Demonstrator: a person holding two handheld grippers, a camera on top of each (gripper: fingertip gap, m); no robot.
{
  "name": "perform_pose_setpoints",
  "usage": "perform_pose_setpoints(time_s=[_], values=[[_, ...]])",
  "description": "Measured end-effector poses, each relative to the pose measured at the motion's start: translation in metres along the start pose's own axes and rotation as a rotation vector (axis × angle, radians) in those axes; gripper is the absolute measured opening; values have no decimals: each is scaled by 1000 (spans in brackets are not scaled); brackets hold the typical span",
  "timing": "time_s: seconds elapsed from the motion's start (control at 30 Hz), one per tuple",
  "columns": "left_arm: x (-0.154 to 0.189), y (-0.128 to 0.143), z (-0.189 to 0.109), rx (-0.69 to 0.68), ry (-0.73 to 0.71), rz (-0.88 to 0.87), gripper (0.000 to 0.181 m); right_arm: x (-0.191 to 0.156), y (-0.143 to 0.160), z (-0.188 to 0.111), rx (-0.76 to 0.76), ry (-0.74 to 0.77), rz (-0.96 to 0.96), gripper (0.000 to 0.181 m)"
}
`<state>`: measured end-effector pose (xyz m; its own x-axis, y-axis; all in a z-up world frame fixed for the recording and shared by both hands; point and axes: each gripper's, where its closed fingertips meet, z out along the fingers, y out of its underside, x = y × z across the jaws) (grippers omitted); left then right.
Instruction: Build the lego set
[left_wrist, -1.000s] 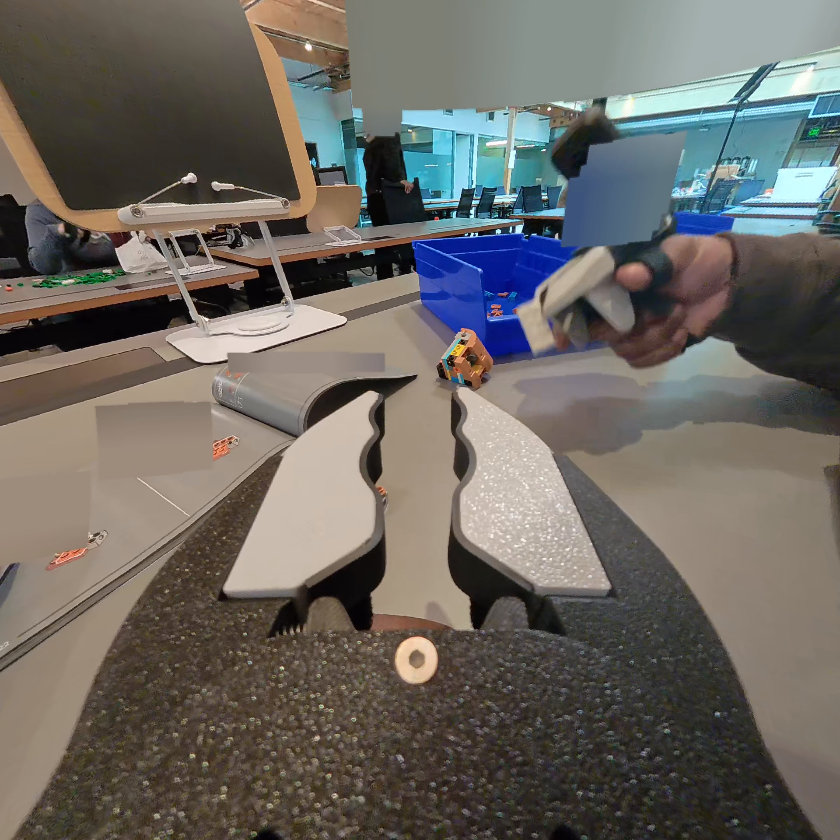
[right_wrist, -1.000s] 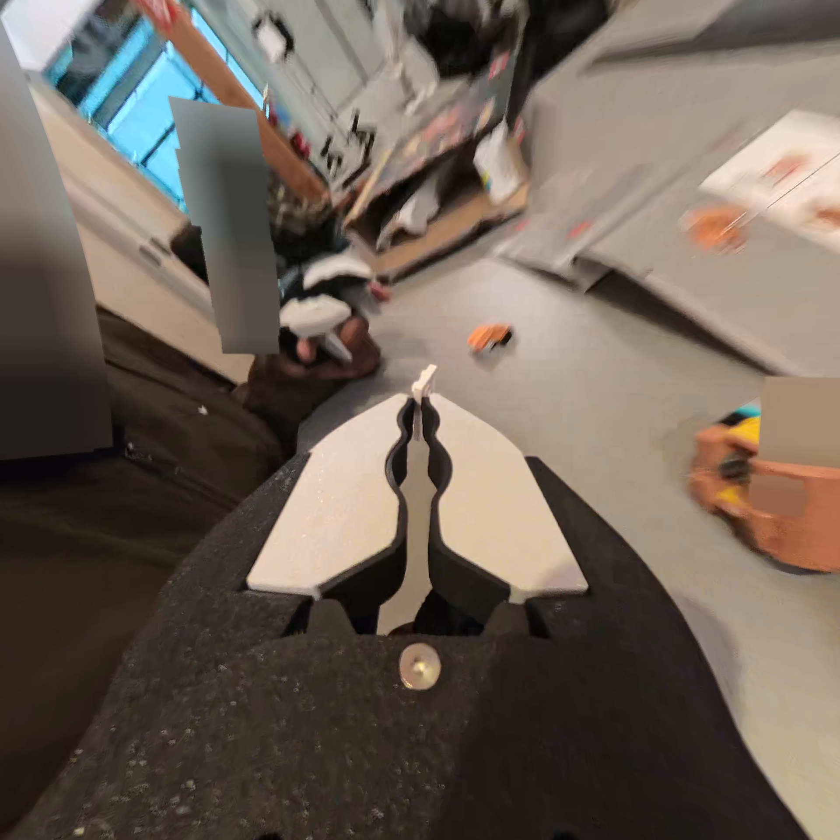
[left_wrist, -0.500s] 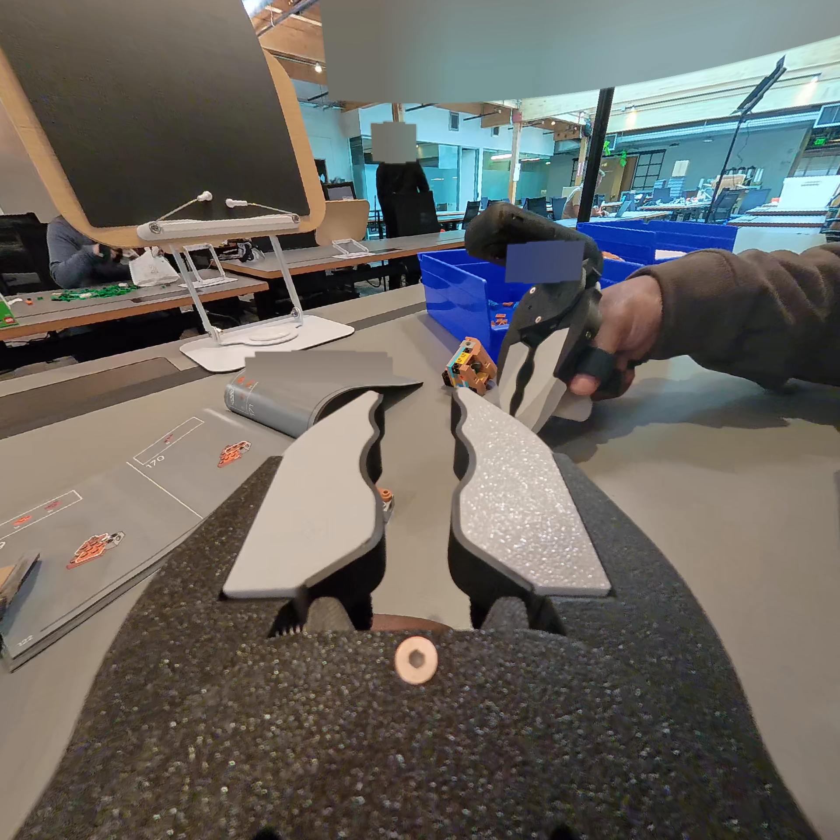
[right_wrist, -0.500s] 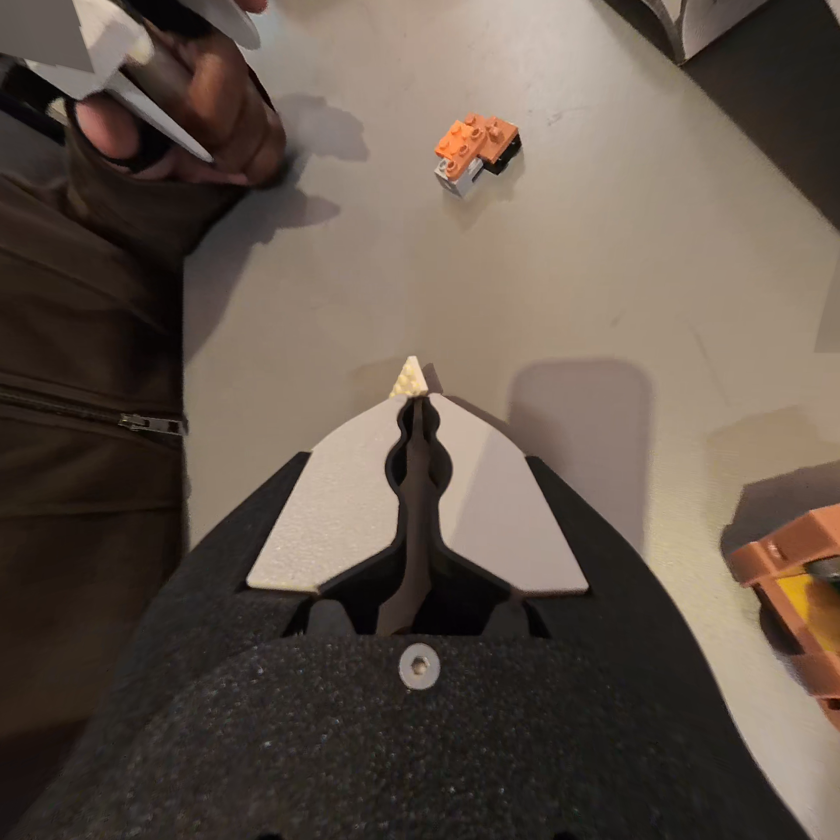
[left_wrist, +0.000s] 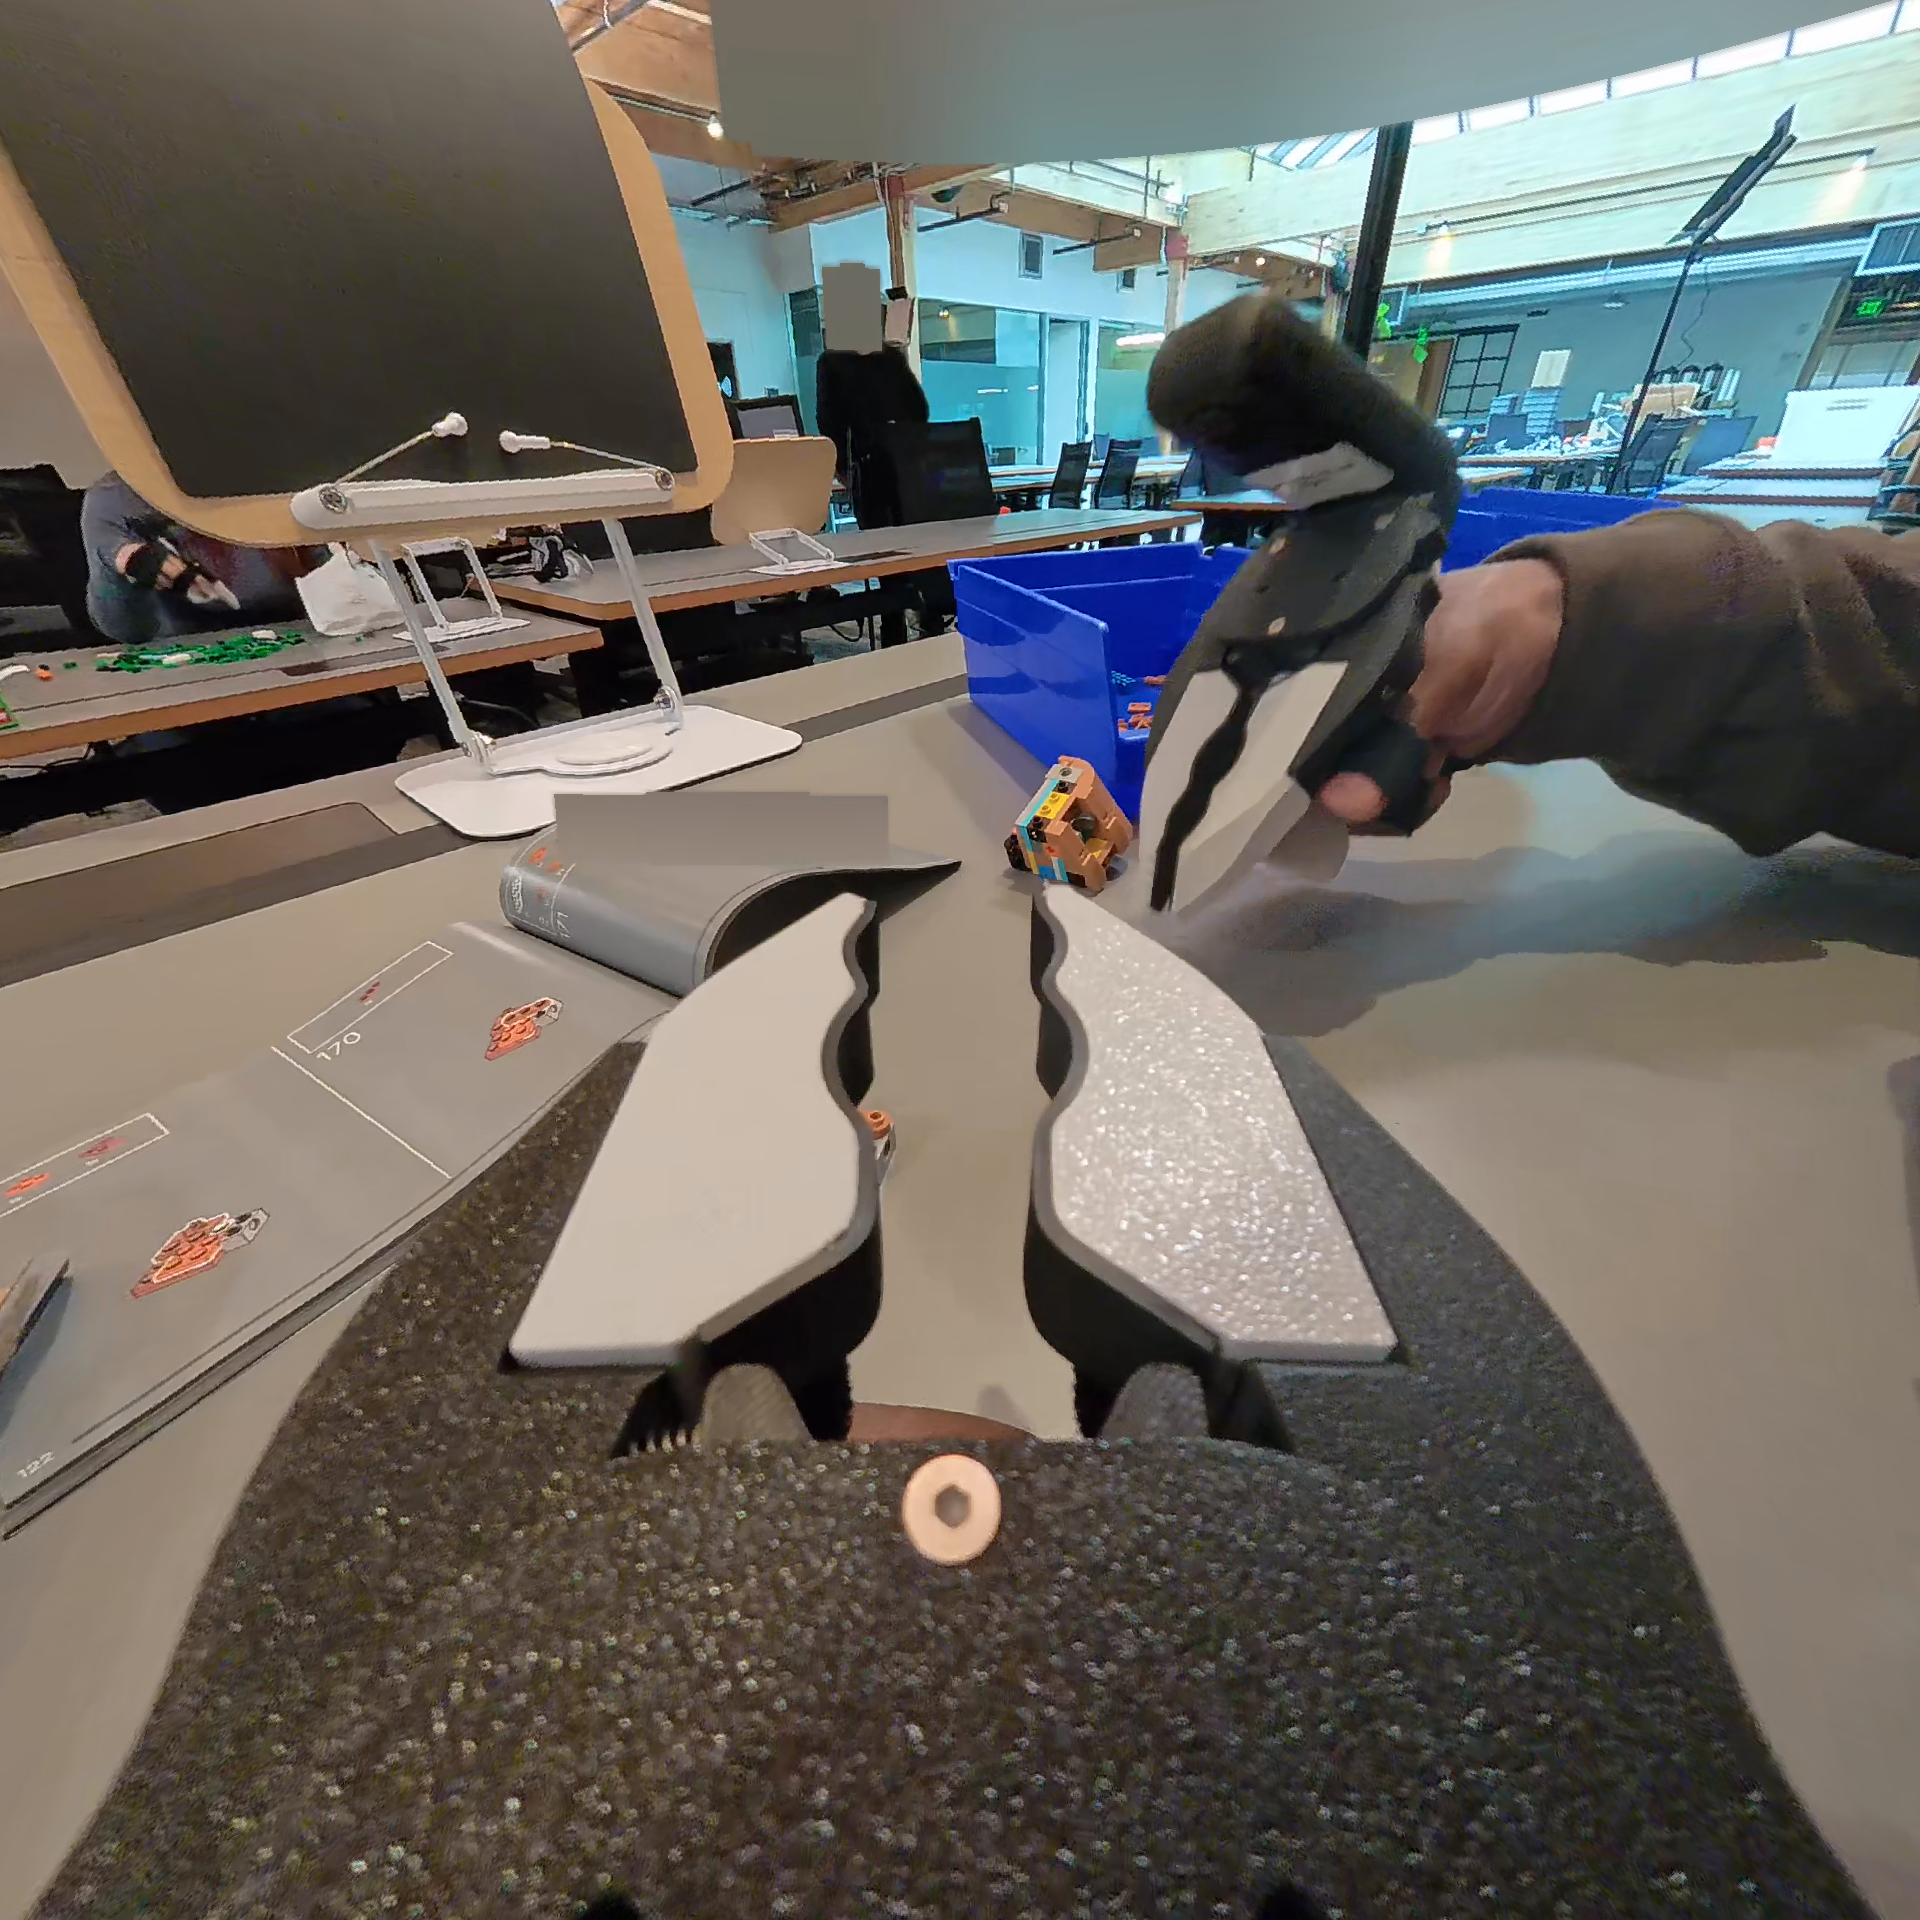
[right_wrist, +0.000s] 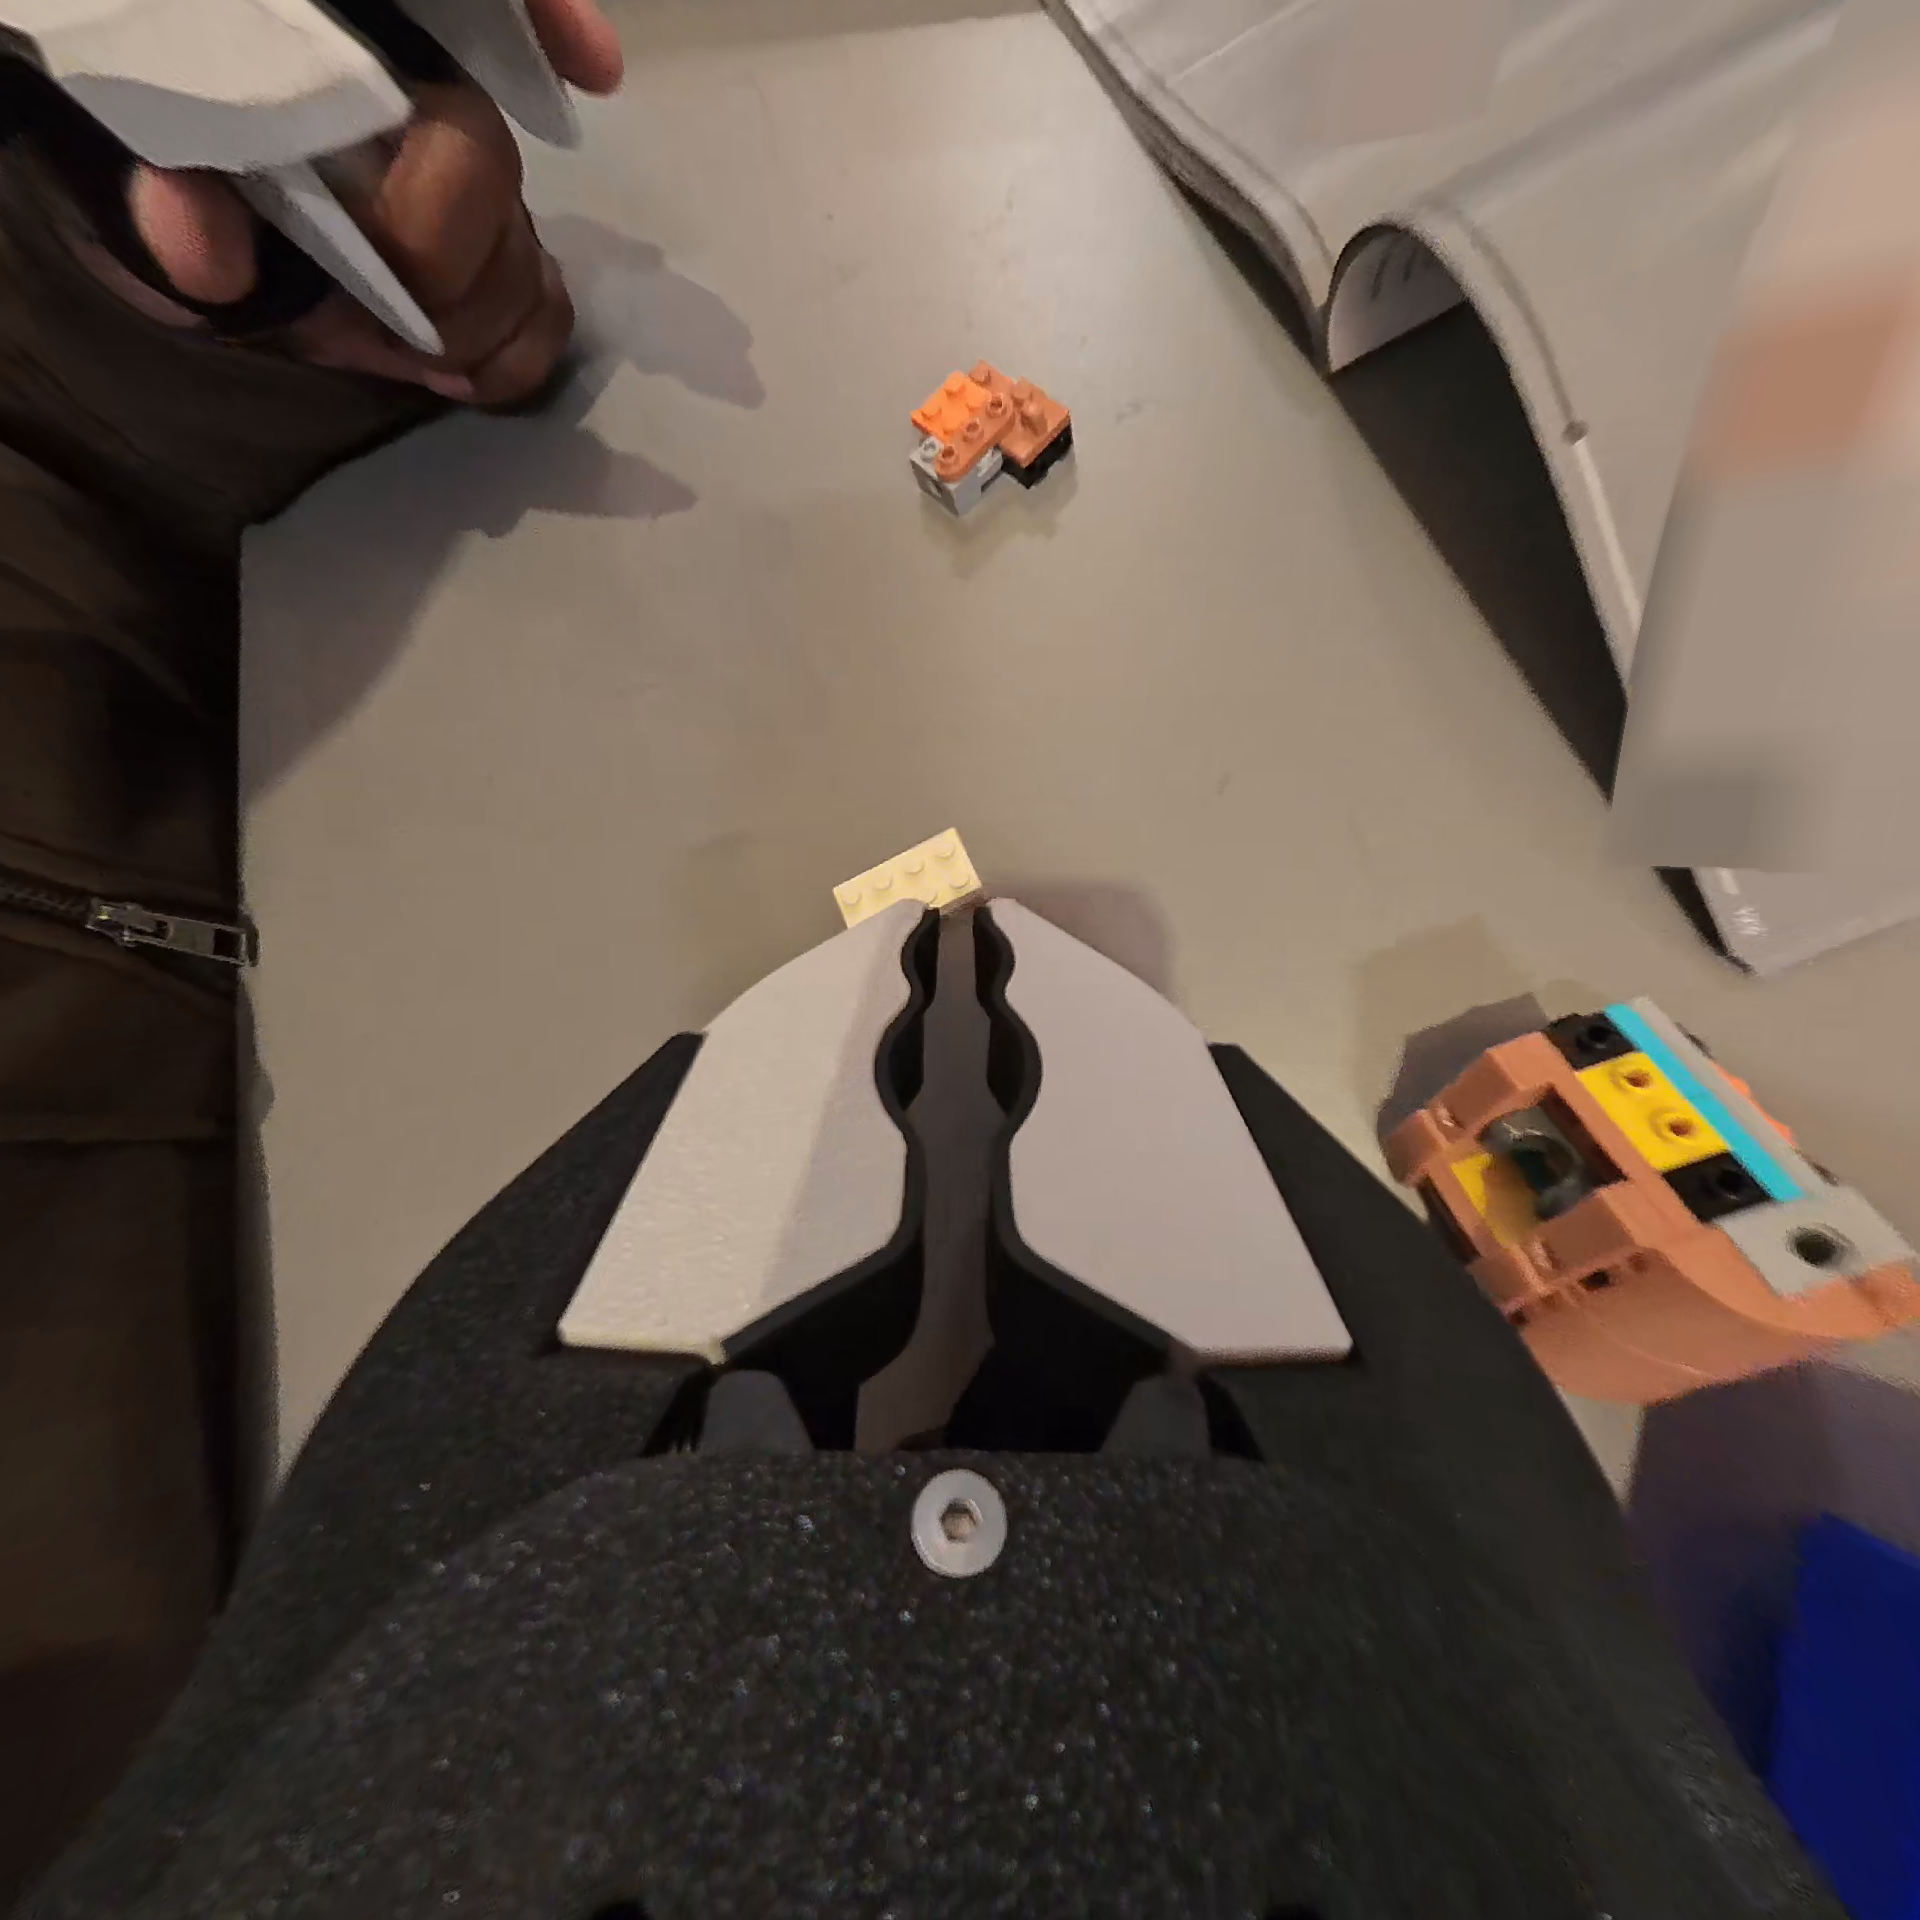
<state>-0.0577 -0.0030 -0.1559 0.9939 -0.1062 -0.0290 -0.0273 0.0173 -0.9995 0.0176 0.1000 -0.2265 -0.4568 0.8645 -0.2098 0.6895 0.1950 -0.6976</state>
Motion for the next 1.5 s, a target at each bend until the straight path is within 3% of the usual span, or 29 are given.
perform_pose_setpoints(time_s=[0.33,0.5,0.67,0.8,0.97,1.1,1.5], values=[[-1,2,1,-10,2,-10,28,35,-16,-92,43,248,-104,12],[0,2,1,-12,5,-7,28,78,9,-152,-58,402,-80,18],[3,4,4,-32,18,1,28,145,51,-202,-170,496,23,21],[5,7,6,-50,26,14,28,190,72,-192,-240,459,84,22],[1,4,4,-29,4,-6,28,251,92,-175,-427,523,17,23],[-2,3,3,-17,-7,-24,28,292,103,-168,-480,542,121,23],[1,4,4,-27,12,-12,28,306,116,-160,-457,472,261,25]])
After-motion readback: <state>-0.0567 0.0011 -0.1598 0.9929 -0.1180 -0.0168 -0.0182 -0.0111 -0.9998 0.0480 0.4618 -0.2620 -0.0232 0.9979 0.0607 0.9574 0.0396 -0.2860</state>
